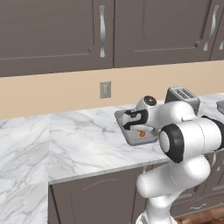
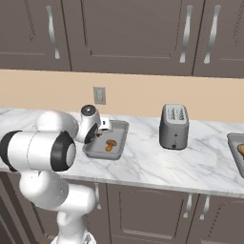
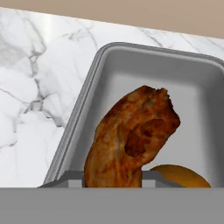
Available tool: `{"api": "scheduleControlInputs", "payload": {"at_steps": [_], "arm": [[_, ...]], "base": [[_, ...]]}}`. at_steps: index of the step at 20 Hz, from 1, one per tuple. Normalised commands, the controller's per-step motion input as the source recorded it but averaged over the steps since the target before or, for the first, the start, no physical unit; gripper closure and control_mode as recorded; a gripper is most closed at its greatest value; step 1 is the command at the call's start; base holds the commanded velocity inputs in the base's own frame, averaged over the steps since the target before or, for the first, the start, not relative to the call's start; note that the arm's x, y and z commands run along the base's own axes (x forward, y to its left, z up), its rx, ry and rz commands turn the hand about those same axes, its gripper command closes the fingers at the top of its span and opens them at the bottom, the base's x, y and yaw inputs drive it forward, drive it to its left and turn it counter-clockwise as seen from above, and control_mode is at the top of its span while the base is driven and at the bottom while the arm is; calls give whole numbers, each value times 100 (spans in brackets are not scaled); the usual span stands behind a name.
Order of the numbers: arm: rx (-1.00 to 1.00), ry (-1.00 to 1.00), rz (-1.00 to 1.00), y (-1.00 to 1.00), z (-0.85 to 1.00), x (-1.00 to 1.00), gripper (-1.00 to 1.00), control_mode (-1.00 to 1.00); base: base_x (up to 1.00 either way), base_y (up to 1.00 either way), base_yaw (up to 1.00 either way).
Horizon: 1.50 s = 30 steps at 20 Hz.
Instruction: Place one mushroom and one chicken drumstick in each tupperware on the nearby counter, to pack two identical lunches.
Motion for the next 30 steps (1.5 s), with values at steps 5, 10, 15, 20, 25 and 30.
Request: {"api": "scheduleControlInputs", "payload": {"at_steps": [5,10,15,20,25,30], "arm": [[0,0,0,-8,-21,11,100,-100],[0,0,0,-7,-19,16,100,-100],[0,0,0,-1,-18,23,100,-100],[0,2,0,-3,-21,29,100,-100],[0,2,0,-6,-26,30,100,-100],[0,0,0,-2,-5,12,-100,-100]], "base": [[0,0,0],[0,0,0],[0,0,0],[0,0,0],[0,0,0],[0,0,0]]}}
